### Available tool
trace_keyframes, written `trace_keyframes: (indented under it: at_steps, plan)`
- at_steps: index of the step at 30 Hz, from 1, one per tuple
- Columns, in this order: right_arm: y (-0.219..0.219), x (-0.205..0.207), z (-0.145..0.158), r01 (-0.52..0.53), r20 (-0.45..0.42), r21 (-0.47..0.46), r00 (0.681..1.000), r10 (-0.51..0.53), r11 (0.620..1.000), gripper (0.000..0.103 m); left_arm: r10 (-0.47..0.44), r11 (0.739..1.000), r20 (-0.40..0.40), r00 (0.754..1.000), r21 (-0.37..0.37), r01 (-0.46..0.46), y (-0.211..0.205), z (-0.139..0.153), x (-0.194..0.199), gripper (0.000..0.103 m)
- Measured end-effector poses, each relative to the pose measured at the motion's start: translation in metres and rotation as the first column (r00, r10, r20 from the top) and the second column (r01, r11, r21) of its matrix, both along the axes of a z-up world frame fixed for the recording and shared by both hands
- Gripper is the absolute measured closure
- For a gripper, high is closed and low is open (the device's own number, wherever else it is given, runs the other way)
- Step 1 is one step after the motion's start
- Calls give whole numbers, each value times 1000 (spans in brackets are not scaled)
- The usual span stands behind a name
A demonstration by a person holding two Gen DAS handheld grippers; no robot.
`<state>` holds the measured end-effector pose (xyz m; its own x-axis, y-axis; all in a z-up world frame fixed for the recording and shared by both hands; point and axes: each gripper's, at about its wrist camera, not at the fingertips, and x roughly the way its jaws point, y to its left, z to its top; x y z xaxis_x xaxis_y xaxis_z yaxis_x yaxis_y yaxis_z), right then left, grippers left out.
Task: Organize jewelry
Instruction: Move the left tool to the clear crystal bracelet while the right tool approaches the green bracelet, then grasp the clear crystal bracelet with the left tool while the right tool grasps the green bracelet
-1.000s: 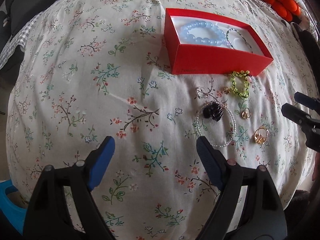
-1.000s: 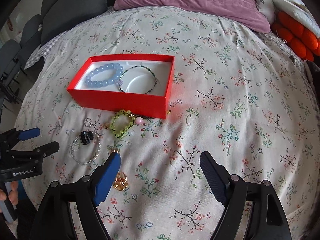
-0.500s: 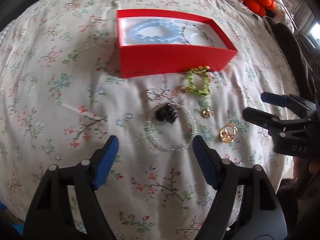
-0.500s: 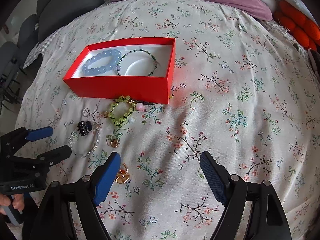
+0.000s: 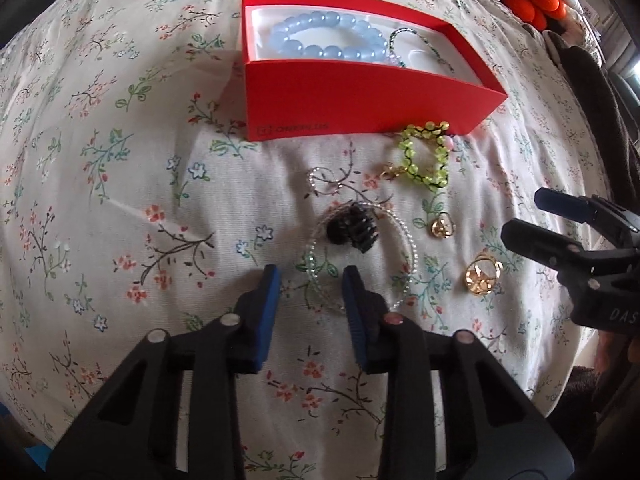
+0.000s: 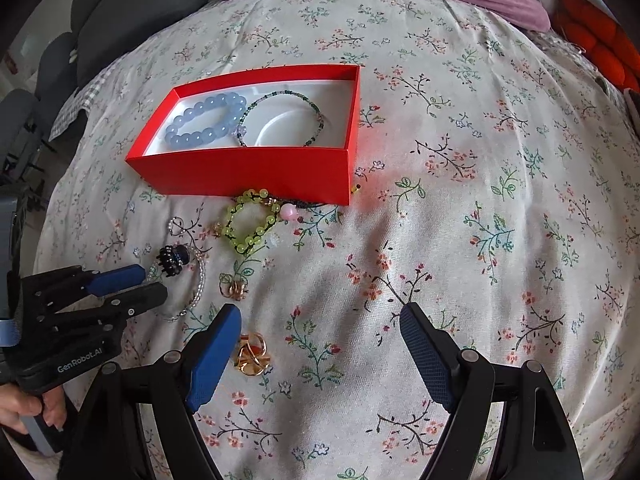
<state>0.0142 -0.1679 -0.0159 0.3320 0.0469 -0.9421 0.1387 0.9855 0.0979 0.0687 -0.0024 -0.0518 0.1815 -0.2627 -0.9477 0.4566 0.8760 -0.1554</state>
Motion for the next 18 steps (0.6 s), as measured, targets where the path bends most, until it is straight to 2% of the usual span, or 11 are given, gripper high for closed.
trace_keyframes:
  at_steps: [5, 11, 18]
  plan:
    - [-1, 5, -5, 20, -9, 19, 1000, -20, 1000, 20, -15, 999, 12, 1000, 38, 15, -3, 0, -3, 97]
    - [-2, 11, -12, 37, -20, 65, 999, -35, 997, 20, 2, 1000, -2, 1000, 5, -2, 6, 6, -1, 98]
    - [-6, 16, -18, 77, -42, 122, 996, -72, 990, 20, 9, 999, 44, 999, -47, -7, 15, 29, -6, 98]
